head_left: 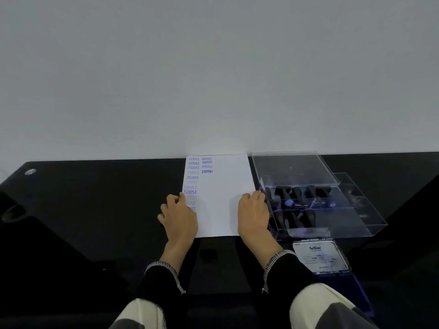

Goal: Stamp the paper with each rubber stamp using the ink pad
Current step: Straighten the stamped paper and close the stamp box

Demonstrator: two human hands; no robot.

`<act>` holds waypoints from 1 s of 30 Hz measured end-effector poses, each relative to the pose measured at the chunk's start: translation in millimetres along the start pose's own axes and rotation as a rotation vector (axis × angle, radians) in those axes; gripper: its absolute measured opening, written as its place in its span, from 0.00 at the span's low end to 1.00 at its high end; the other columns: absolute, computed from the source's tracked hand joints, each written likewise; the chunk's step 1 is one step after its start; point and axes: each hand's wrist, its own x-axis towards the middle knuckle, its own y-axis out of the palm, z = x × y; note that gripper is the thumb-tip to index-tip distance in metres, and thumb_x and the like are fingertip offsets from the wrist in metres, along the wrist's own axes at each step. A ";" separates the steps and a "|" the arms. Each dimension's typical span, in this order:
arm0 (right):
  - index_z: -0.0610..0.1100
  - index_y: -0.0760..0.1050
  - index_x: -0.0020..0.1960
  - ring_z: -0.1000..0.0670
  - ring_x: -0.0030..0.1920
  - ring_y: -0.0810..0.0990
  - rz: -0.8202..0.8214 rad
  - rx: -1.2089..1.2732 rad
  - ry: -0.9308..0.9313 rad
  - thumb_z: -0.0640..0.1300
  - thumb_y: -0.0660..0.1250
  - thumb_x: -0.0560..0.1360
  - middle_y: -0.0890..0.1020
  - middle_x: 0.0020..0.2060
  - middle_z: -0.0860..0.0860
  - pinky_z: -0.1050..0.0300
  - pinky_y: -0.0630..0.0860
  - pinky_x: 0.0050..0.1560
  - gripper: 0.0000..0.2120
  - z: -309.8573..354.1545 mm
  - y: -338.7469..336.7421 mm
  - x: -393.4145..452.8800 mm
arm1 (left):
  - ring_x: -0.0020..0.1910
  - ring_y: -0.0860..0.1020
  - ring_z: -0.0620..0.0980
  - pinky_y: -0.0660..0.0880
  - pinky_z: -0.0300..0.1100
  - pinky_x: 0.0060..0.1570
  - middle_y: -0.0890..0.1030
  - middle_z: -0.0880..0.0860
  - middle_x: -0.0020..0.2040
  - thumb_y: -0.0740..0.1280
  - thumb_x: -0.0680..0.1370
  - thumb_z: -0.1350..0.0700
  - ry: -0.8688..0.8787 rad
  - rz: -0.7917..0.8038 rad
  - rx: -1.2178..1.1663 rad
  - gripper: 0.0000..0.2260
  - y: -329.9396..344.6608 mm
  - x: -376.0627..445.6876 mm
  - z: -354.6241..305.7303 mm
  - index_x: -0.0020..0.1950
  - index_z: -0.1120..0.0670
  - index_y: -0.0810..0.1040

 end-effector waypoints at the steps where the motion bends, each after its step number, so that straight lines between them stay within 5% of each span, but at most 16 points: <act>1: 0.34 0.65 0.69 0.41 0.68 0.65 -0.015 -0.042 -0.035 0.34 0.60 0.78 0.67 0.66 0.36 0.55 0.69 0.63 0.19 0.5 1.0 -0.3 | 0.58 0.68 0.54 0.64 0.49 0.59 0.67 0.54 0.63 0.60 0.81 0.58 0.002 0.002 0.035 0.20 -0.2 0.8 -0.6 0.73 0.54 0.67; 5: 0.40 0.73 0.63 0.43 0.65 0.71 -0.133 -0.137 -0.106 0.37 0.68 0.74 0.74 0.62 0.41 0.56 0.69 0.63 0.17 -3.7 -6.9 -3.4 | 0.61 0.65 0.56 0.63 0.51 0.60 0.65 0.54 0.66 0.60 0.80 0.56 -0.022 0.009 0.133 0.18 -7.8 -5.7 -6.6 0.70 0.53 0.66; 10: 0.37 0.69 0.64 0.42 0.62 0.69 -0.157 0.230 -0.214 0.26 0.63 0.71 0.73 0.61 0.42 0.55 0.69 0.57 0.23 -27.1 -26.7 -23.1 | 0.62 0.68 0.53 0.65 0.46 0.62 0.70 0.52 0.65 0.61 0.80 0.61 0.192 -0.035 -0.220 0.14 -9.3 -36.1 -18.2 0.65 0.54 0.73; 15: 0.37 0.77 0.56 0.44 0.54 0.73 -0.364 0.618 -0.051 0.29 0.62 0.76 0.79 0.52 0.42 0.55 0.72 0.49 0.12 -78.8 -27.6 -66.9 | 0.58 0.71 0.42 0.65 0.34 0.58 0.74 0.44 0.57 0.59 0.81 0.60 0.476 0.072 -0.416 0.11 5.0 -89.1 -41.6 0.59 0.51 0.77; 20: 0.41 0.75 0.57 0.54 0.50 0.68 -0.422 0.719 0.175 0.35 0.60 0.79 0.76 0.53 0.46 0.66 0.64 0.47 0.09 -141.3 -32.0 -119.1 | 0.64 0.70 0.47 0.65 0.43 0.67 0.75 0.49 0.63 0.60 0.82 0.58 0.574 0.137 -0.279 0.13 22.7 -129.1 -63.0 0.65 0.53 0.75; 24: 0.38 0.74 0.60 0.44 0.57 0.73 -0.243 0.653 0.426 0.41 0.61 0.79 0.76 0.55 0.42 0.55 0.69 0.51 0.11 -179.3 -29.3 -133.5 | 0.76 0.57 0.52 0.51 0.49 0.75 0.65 0.51 0.75 0.55 0.84 0.54 0.568 0.160 -0.134 0.17 27.2 -146.2 -67.8 0.73 0.52 0.67; 27: 0.38 0.76 0.55 0.42 0.53 0.77 -0.069 0.677 0.492 0.43 0.60 0.80 0.79 0.53 0.41 0.53 0.72 0.48 0.11 -191.8 -26.1 -135.7 | 0.64 0.71 0.50 0.65 0.42 0.61 0.74 0.48 0.64 0.57 0.83 0.53 0.514 0.126 -0.232 0.12 16.8 -163.1 -76.0 0.63 0.51 0.77; 30: 0.39 0.78 0.53 0.45 0.46 0.76 -0.012 0.758 0.510 0.43 0.61 0.79 0.81 0.50 0.43 0.58 0.68 0.43 0.10 -185.2 -26.7 -139.9 | 0.56 0.70 0.46 0.62 0.40 0.54 0.76 0.45 0.57 0.59 0.82 0.51 0.519 0.244 -0.203 0.12 10.6 -181.0 -85.5 0.58 0.48 0.80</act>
